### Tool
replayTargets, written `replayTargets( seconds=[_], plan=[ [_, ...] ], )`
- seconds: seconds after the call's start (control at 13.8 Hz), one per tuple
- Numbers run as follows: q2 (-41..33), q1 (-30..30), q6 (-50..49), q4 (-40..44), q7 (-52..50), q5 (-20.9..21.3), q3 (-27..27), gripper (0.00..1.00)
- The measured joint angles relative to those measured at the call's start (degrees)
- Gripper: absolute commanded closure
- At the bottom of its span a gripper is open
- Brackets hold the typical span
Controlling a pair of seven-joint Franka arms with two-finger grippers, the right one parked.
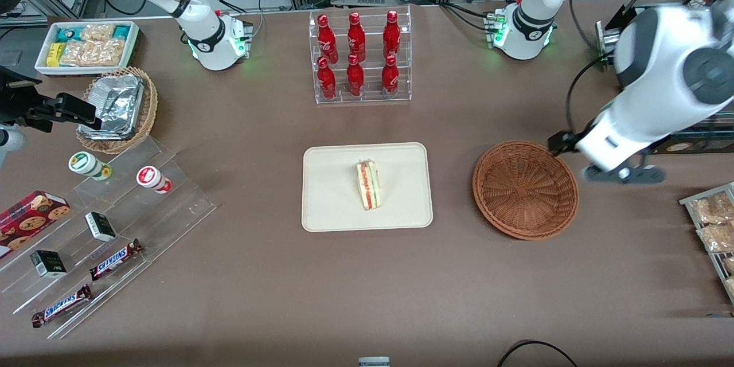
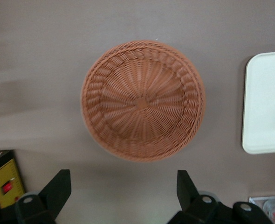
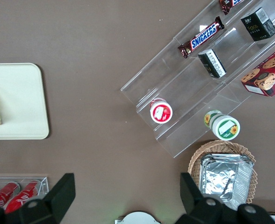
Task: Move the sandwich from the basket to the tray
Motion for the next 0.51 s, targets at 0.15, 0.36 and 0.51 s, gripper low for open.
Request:
replayTargets(
  seconds=[0.15, 0.36, 0.51],
  plan=[
    [-3.1, 5.8, -3.0, 0.3, 3.7, 0.0, -4.0, 0.00],
    [-4.5, 7.2, -6.1, 3.8, 6.1, 0.0, -3.0, 0.00],
    [-4.5, 7.2, -6.8, 6.1, 6.6, 0.0, -2.0, 0.00]
  ],
)
